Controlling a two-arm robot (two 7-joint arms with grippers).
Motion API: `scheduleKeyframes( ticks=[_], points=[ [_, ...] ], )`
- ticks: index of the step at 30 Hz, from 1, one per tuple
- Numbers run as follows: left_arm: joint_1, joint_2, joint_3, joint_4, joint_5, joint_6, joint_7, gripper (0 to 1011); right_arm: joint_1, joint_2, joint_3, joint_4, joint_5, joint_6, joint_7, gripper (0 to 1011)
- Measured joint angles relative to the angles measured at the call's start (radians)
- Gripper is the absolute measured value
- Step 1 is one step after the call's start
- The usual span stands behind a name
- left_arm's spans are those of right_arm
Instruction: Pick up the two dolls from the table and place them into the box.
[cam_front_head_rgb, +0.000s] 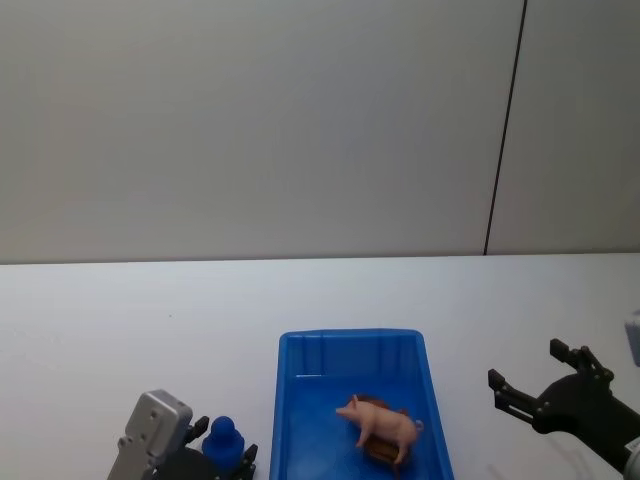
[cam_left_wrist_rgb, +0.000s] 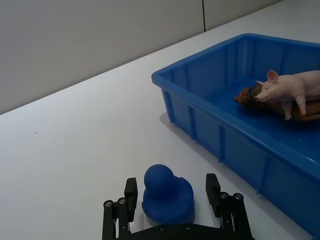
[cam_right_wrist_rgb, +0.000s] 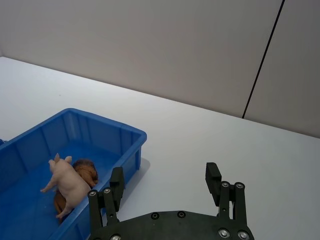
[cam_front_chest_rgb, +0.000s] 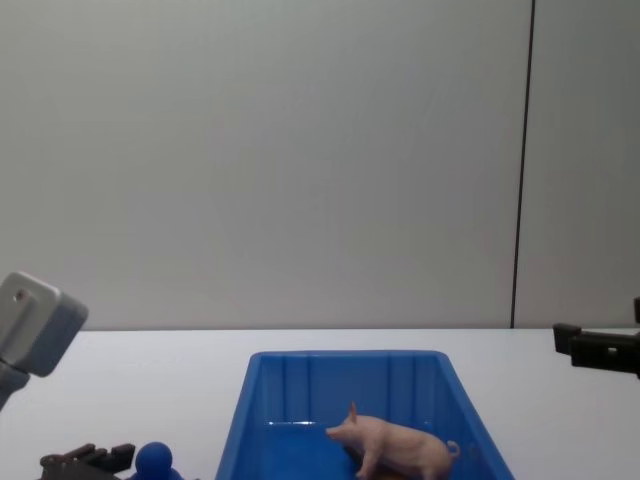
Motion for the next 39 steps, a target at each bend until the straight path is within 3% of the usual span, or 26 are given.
scheduleKeyframes(
  ticks=[12, 21, 31, 39],
  points=[
    [-0.037, -0.018, -0.006, 0.043, 0.03, 0.023, -0.037, 534, 0.0, 0.0, 0.0, 0.0, 0.0, 0.0, 0.0, 1001],
    [-0.053, -0.016, -0.021, 0.041, 0.045, 0.027, -0.041, 471, 0.0, 0.0, 0.0, 0.0, 0.0, 0.0, 0.0, 1001],
    [-0.083, -0.008, -0.047, -0.012, 0.076, 0.021, -0.033, 410, 0.0, 0.0, 0.0, 0.0, 0.0, 0.0, 0.0, 1001],
    [-0.133, -0.043, -0.042, -0.04, 0.113, 0.006, -0.053, 352, 0.0, 0.0, 0.0, 0.0, 0.0, 0.0, 0.0, 1001]
  ],
)
